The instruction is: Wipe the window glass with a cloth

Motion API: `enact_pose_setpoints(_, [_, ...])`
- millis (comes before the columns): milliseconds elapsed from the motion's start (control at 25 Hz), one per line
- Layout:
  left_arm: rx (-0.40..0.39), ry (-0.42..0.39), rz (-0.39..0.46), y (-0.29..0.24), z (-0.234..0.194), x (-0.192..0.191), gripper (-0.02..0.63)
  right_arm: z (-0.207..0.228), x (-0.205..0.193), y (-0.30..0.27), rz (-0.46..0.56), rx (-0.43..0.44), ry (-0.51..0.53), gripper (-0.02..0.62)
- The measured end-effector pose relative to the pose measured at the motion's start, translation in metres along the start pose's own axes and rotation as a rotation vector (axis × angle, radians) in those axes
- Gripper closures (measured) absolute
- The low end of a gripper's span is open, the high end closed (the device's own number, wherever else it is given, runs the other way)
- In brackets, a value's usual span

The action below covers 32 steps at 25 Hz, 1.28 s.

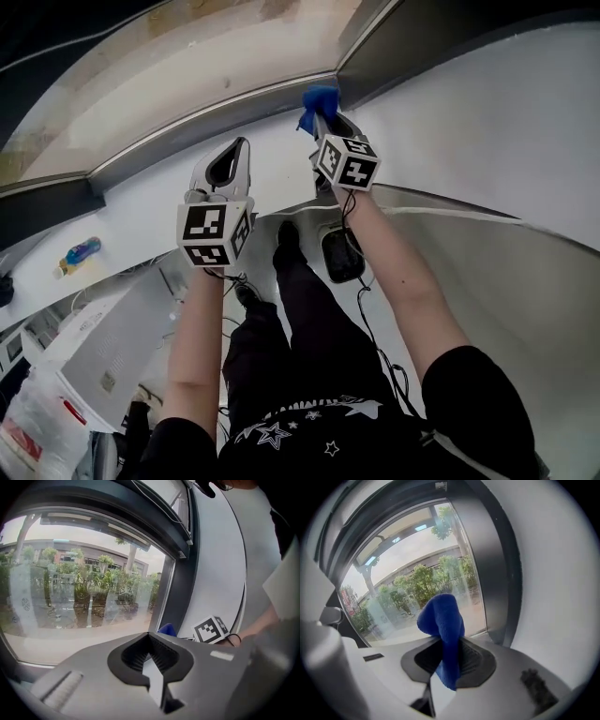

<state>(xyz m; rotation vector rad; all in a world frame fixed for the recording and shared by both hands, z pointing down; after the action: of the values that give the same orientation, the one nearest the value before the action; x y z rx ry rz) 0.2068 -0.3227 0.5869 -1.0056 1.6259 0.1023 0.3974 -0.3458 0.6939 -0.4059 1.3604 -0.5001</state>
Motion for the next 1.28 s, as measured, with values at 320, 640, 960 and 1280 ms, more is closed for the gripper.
enact_pose_setpoints(320, [0.015,-0.007,0.036,0.088,0.001,-0.003,0.598,-0.063,0.004,0.057,0.019,0.037,0.066,0.518])
enact_pose_setpoints(640, [0.06,-0.08,0.072,0.218,-0.013,-0.011,0.598,-0.184,0.035,0.144,0.123,0.187,0.188,0.518])
enact_pose_setpoints(960, [0.094,-0.124,0.152,0.362,0.001,-0.005,0.598,-0.28,0.055,0.264,0.239,0.274,0.202,0.518])
enact_pose_setpoints(1280, [0.093,-0.111,0.233,0.461,0.019,-0.006,0.598,-0.339,0.037,0.368,0.275,0.31,0.25,0.518])
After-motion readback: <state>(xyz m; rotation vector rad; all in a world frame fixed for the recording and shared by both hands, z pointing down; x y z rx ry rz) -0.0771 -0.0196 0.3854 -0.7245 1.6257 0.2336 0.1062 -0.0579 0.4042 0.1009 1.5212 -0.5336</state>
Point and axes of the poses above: the fingertips, and each gripper's own axes: y backward along the fingers, z to its right, x out of its top, the point moved 3 cm from there along y, backward along the fingers, and after that the axes turned 9 degrees about y, right-handed, at the moved point
